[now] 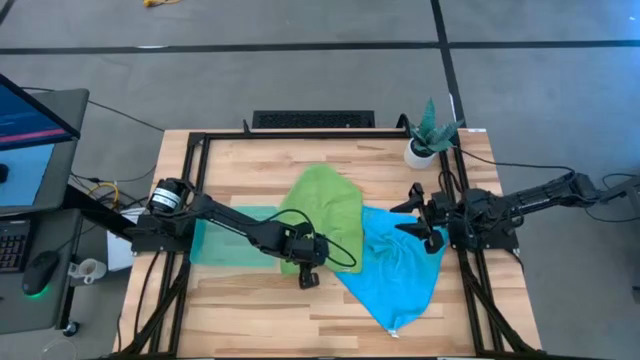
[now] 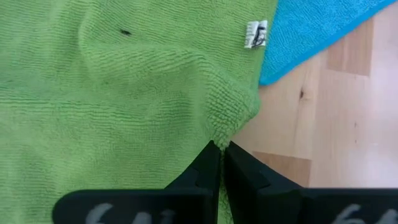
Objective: Roll microfiber towels into tight, uniform cylinder then place into a basket
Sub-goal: Fold the green towel
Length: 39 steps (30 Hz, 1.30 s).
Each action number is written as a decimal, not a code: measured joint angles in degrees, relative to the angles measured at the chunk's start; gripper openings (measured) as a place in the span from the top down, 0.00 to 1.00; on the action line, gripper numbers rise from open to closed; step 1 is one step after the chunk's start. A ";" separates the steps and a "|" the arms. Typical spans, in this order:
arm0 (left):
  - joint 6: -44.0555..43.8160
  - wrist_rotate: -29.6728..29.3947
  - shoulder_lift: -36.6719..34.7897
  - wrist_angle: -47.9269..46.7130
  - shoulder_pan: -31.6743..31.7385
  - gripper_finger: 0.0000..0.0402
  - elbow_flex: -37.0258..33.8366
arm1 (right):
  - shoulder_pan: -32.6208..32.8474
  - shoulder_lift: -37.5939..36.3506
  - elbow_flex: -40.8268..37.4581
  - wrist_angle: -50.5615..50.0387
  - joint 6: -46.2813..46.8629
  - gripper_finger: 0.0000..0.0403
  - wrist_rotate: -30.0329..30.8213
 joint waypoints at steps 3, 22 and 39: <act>0.16 -0.02 0.00 0.00 0.02 0.98 0.00 | 2.13 3.64 2.18 -0.60 0.00 0.41 -0.01; 3.82 0.35 0.02 -0.18 0.22 0.98 0.00 | 11.78 31.84 10.26 -0.76 -4.78 0.41 0.40; 4.15 1.38 0.04 -2.82 1.14 0.98 0.02 | 15.59 54.49 20.92 -7.59 -5.53 0.41 6.09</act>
